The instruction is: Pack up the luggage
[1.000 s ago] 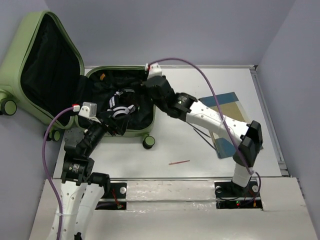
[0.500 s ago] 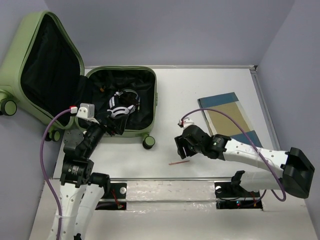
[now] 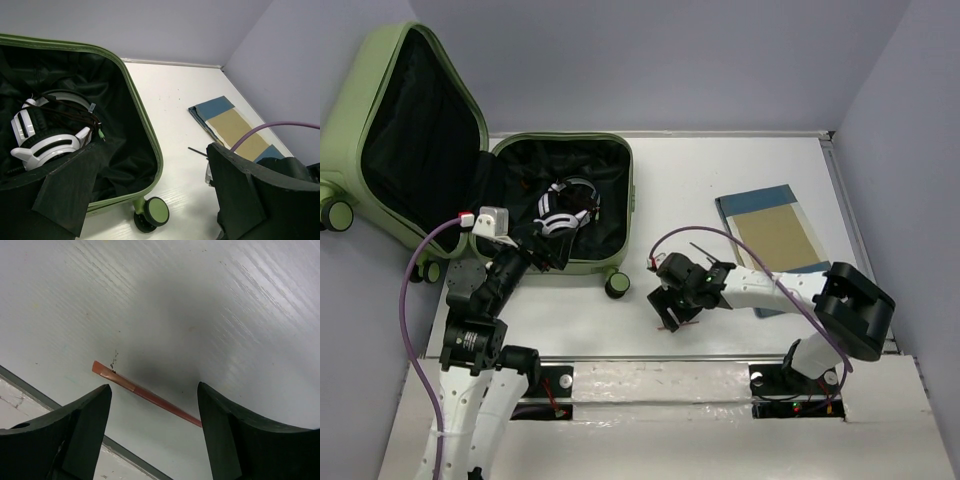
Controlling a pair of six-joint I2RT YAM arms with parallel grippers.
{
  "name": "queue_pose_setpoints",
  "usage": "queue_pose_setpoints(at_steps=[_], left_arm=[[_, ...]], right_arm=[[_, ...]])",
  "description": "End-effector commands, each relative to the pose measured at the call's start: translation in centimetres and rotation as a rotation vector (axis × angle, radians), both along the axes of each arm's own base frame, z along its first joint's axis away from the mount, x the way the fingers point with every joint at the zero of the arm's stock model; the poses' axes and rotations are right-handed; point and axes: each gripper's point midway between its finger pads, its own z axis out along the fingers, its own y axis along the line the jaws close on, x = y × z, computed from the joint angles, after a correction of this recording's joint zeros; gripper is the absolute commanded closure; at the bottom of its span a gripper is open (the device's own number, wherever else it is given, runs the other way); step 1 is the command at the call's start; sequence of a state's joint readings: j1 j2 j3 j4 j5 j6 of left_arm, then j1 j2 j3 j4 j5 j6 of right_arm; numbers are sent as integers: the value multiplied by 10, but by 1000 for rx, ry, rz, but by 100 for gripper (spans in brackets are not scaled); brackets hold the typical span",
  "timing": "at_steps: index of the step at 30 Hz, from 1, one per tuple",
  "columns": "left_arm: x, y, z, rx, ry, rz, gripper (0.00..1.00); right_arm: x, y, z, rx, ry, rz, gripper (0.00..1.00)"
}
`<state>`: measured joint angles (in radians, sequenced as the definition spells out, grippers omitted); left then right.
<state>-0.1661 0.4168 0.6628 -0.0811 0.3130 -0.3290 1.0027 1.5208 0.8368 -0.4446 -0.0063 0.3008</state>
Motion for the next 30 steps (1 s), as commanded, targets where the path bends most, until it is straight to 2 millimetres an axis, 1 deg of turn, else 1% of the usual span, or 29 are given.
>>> queue_pose_setpoints(at_steps=[1,2,3,4,5,6,11,13,14,15,18,19,20,21,24,26,28,29,30], left_arm=[[-4,-1,25,1,-72,-14,1],[-4,-1,25,1,-72,-15,1],[-4,-1,25,0,-72,-16,1],[-4,-1,25,1,-72,-14,1],[-4,-1,25,-1,-72,-14,1],[-5,-1,26,1,-74,-15,1],[-5,-1,26,2,-76,-17,1],[-5,-1,26,2,-75,-17,1],[-5,-1,26,2,-75,-17,1],[-5,-2,27,0,-76,-19,1],[-5,-2,26,1,-73,-22,1],[-5,-2,27,2,-76,-21,1],[-5,-2,26,1,-74,-22,1],[-5,-2,26,1,-74,-22,1],[-6,-3,26,0,-77,-25,1],[-6,-3,26,0,-77,-26,1],[-6,-3,26,0,-79,-26,1],[-6,-3,27,0,-80,-26,1],[-6,-3,27,0,-80,-26,1]], right_arm=[[-11,14,4,9,67,44,26],[-12,11,-5,-24,87,33,29],[-17,8,-9,-52,104,32,31],[-18,7,-13,-67,117,21,36],[-18,5,-18,-90,125,12,40],[-16,3,-20,-104,123,0,41],[-24,-1,-23,-148,144,-9,41],[-24,-7,-24,-178,145,-34,40],[-21,-9,-24,-191,132,-46,38],[-17,-11,-22,-198,106,-58,38],[-5,-9,-9,-173,42,-106,37],[4,-4,2,-142,-1,-133,34],[7,0,8,-122,-16,-136,34],[14,4,17,-104,-48,-155,32],[21,8,35,-63,-91,-159,30],[18,9,45,-27,-96,-146,29],[9,8,47,-8,-69,-112,28],[2,1,41,-23,-47,-80,26],[-6,-2,39,-25,-18,-57,26]])
